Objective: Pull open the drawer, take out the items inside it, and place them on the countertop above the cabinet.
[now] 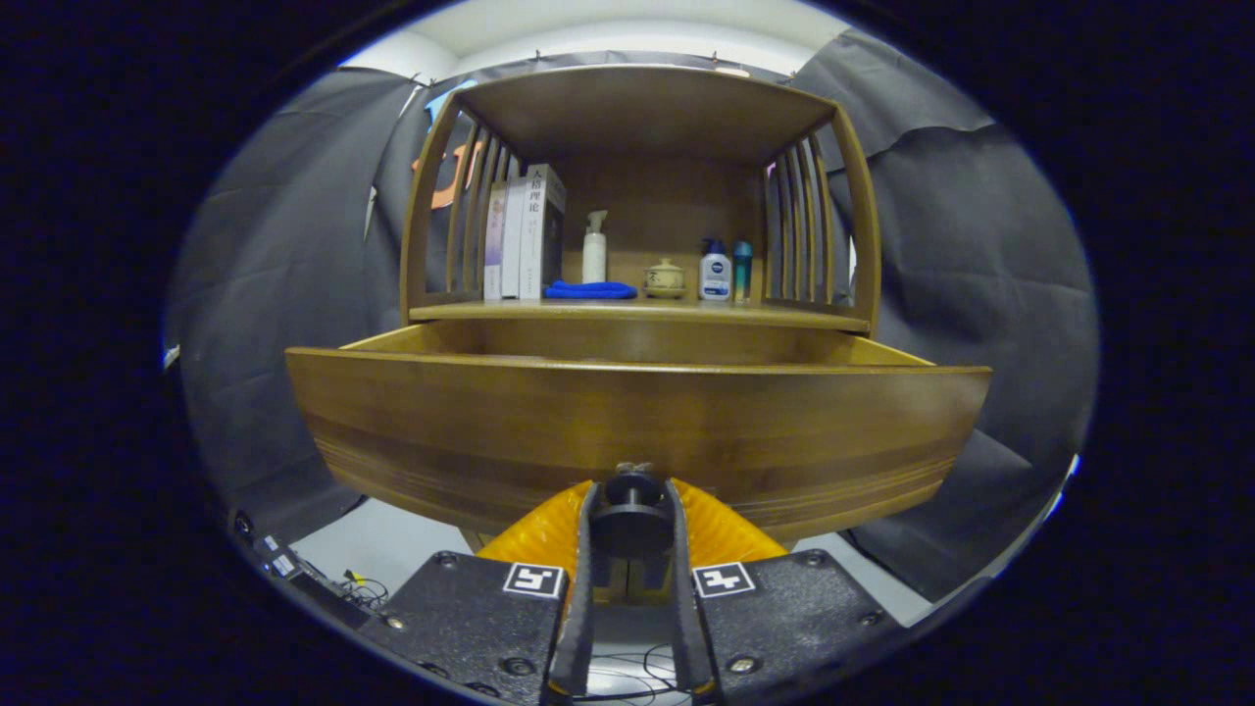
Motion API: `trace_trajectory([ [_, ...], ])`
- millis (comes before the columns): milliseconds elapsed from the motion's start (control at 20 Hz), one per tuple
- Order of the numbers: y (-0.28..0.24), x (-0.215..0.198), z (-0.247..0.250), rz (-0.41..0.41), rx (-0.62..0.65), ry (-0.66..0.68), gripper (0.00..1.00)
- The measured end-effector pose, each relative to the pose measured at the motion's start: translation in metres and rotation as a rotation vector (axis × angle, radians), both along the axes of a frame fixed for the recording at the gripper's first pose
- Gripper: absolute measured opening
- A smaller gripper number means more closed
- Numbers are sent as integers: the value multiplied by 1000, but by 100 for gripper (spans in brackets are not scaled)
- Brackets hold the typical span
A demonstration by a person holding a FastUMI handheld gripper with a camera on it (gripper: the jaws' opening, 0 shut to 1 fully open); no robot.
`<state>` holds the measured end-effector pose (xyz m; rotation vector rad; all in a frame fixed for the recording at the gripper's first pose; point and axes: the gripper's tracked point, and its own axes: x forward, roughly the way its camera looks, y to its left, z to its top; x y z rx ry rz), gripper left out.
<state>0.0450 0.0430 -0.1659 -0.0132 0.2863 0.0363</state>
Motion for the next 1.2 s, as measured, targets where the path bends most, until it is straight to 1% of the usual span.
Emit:
trace_trajectory([
  [100, 0, -8, -1, -2, 21, 13, 35],
  [350, -3, -30, -4, 3, 24, 35, 35],
  [550, -4, -33, -5, 9, 9, 40, 35],
  [650, -3, -36, -5, 19, 27, 43, 36],
  [750, -8, -40, 0, 18, 49, 18, 45],
  [850, -23, -46, 13, -19, 43, -26, 67],
  [1000, -34, -60, 37, -33, 59, -63, 100],
  [1200, -46, -60, 83, -48, 108, -126, 100],
])
